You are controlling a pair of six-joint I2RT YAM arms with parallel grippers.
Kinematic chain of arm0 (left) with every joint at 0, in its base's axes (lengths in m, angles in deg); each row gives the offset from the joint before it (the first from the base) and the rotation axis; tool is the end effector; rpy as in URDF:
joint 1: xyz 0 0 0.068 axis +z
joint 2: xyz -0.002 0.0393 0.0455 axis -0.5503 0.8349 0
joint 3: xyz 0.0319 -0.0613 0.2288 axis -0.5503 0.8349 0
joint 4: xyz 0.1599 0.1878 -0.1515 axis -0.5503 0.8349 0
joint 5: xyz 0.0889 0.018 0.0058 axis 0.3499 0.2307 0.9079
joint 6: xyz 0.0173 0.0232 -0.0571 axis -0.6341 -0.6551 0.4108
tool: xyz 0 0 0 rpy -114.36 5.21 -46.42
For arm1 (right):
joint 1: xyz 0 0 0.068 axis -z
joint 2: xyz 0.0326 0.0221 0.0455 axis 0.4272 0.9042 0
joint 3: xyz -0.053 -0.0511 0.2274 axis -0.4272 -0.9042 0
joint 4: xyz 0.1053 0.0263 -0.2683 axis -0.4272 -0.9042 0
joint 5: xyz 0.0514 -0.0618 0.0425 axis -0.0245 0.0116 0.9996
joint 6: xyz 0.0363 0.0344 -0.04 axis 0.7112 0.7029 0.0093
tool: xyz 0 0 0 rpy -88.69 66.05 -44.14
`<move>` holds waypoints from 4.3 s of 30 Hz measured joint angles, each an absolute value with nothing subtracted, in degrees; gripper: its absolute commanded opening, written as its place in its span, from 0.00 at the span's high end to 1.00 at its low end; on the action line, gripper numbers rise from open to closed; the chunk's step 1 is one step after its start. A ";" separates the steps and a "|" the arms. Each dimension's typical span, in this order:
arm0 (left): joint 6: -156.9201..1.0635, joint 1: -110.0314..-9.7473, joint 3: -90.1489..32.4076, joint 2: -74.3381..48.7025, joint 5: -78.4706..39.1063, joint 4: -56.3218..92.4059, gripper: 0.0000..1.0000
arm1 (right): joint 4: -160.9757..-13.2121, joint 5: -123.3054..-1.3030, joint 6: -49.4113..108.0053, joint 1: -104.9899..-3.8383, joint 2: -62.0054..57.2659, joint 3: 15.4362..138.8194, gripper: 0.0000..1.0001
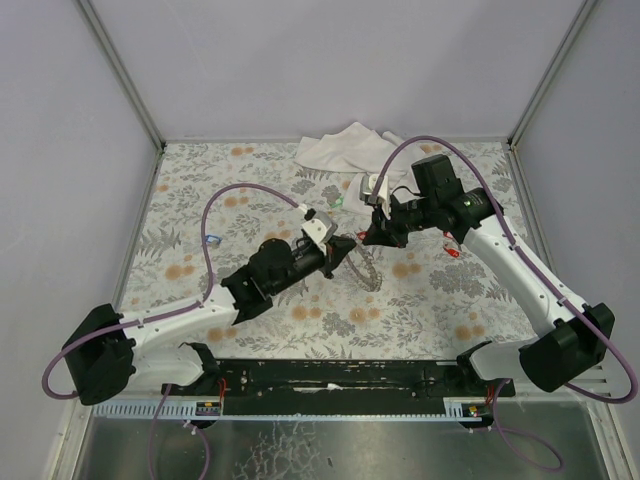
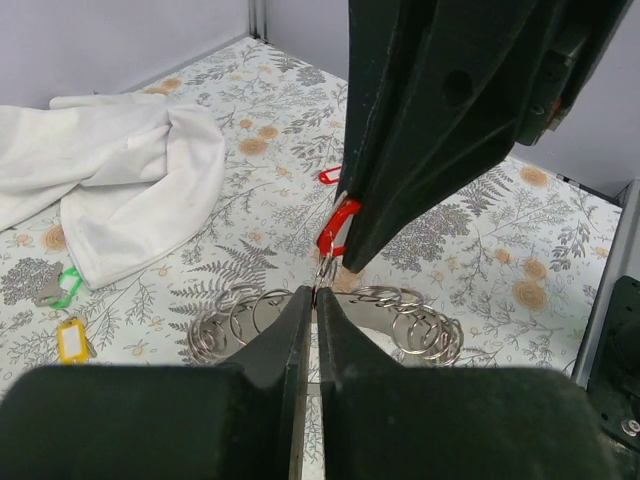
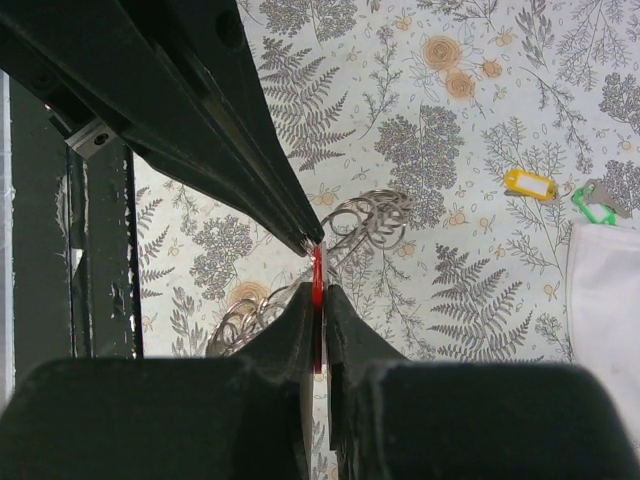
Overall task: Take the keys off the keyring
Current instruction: Remove the key from the keyring.
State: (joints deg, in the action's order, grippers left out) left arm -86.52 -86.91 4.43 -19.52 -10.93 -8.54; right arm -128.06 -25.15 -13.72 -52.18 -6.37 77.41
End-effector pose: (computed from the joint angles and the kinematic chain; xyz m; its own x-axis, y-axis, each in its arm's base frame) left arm 0.1957 -0.2638 0.2398 -0.0535 -0.0153 -0.9985 0.7973 0.6014 -0.0519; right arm 0.2741 0.1781 0.3169 -0.0260 -0.4832 -0.8751 -0.9889 0.1405 -0.0482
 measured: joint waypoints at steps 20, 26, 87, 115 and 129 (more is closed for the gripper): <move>-88.43 -85.11 12.62 -24.43 -14.16 -18.46 1.00 | -130.03 -18.96 -14.36 -49.12 -4.36 77.41 1.00; -87.99 -84.70 13.08 -23.12 -17.66 -20.21 1.00 | -130.44 -16.73 -14.79 -48.69 -4.47 77.41 1.00; -90.87 -87.82 6.98 -18.07 -12.22 -17.02 0.67 | -130.77 -16.49 -15.49 -48.05 -4.97 77.37 1.00; -93.72 -88.13 6.39 -17.11 -12.70 -16.15 1.00 | -130.77 -16.65 -15.69 -48.05 -5.15 77.35 1.00; -94.55 -88.13 9.89 -20.48 -12.74 -19.36 1.00 | -130.73 -18.48 -14.97 -47.83 -5.61 77.35 1.00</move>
